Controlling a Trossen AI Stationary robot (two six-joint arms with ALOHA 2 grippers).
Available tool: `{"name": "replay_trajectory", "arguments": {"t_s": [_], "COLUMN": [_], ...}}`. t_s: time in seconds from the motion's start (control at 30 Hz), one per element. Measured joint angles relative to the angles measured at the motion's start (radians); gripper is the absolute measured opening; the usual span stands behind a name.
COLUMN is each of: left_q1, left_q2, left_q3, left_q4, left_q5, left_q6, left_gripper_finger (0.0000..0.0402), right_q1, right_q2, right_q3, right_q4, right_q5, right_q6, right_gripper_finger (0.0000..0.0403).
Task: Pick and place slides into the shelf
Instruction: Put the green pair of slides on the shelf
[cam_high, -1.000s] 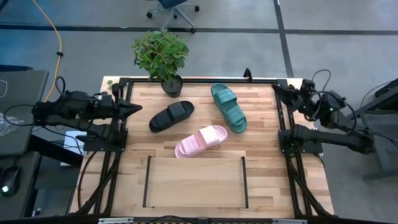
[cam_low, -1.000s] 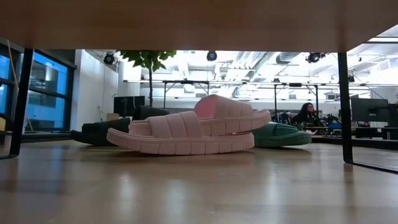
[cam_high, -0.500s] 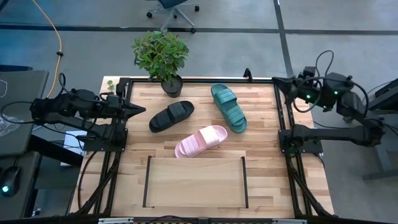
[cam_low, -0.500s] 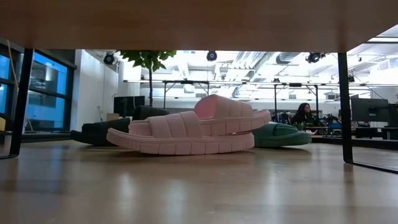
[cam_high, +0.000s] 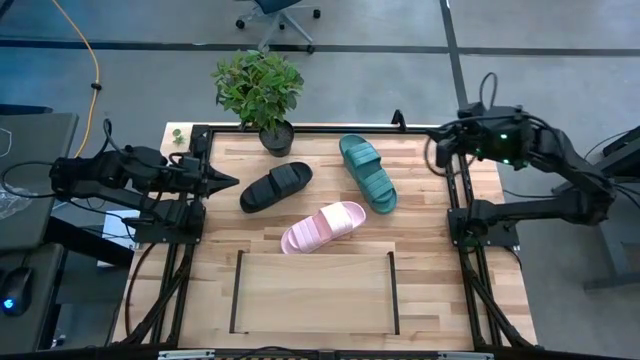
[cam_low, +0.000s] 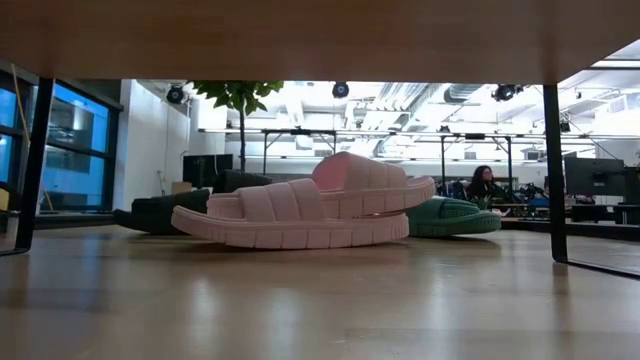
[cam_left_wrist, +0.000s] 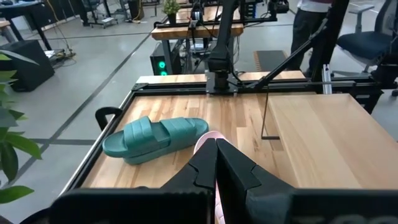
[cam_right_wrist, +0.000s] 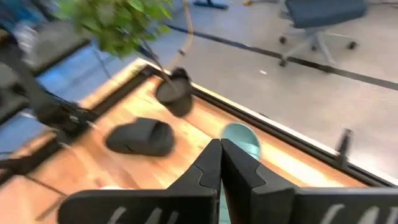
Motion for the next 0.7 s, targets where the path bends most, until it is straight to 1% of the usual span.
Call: {"name": "replay_trajectory", "arguments": {"t_s": [0.13, 0.3, 0.5, 0.7], "left_q1": [0.0, 0.0, 0.0, 0.0], "left_q2": [-0.001, -0.001, -0.001, -0.001], "left_q3": [0.0, 0.0, 0.0, 0.0], "left_q4": [0.0, 0.001, 0.001, 0.001], "left_q5": [0.003, 0.018, 0.019, 0.019], "left_q6": [0.0, -0.002, -0.018, -0.019], "left_gripper_finger": [0.0001, 0.0001, 0.0001, 0.0001], "right_q1": [-0.022, -0.115, -0.21, -0.278], "right_q2": [0.045, 0.101, 0.173, 0.236], "right_q3": [0.024, 0.034, 0.034, 0.034], "right_q4": [-0.035, -0.044, -0.043, -0.043], "right_q5": [-0.001, -0.094, -0.2, -0.265], "right_q6": [-0.008, -0.025, -0.104, -0.191], "right_gripper_finger": [0.0, 0.0, 0.0, 0.0]}}
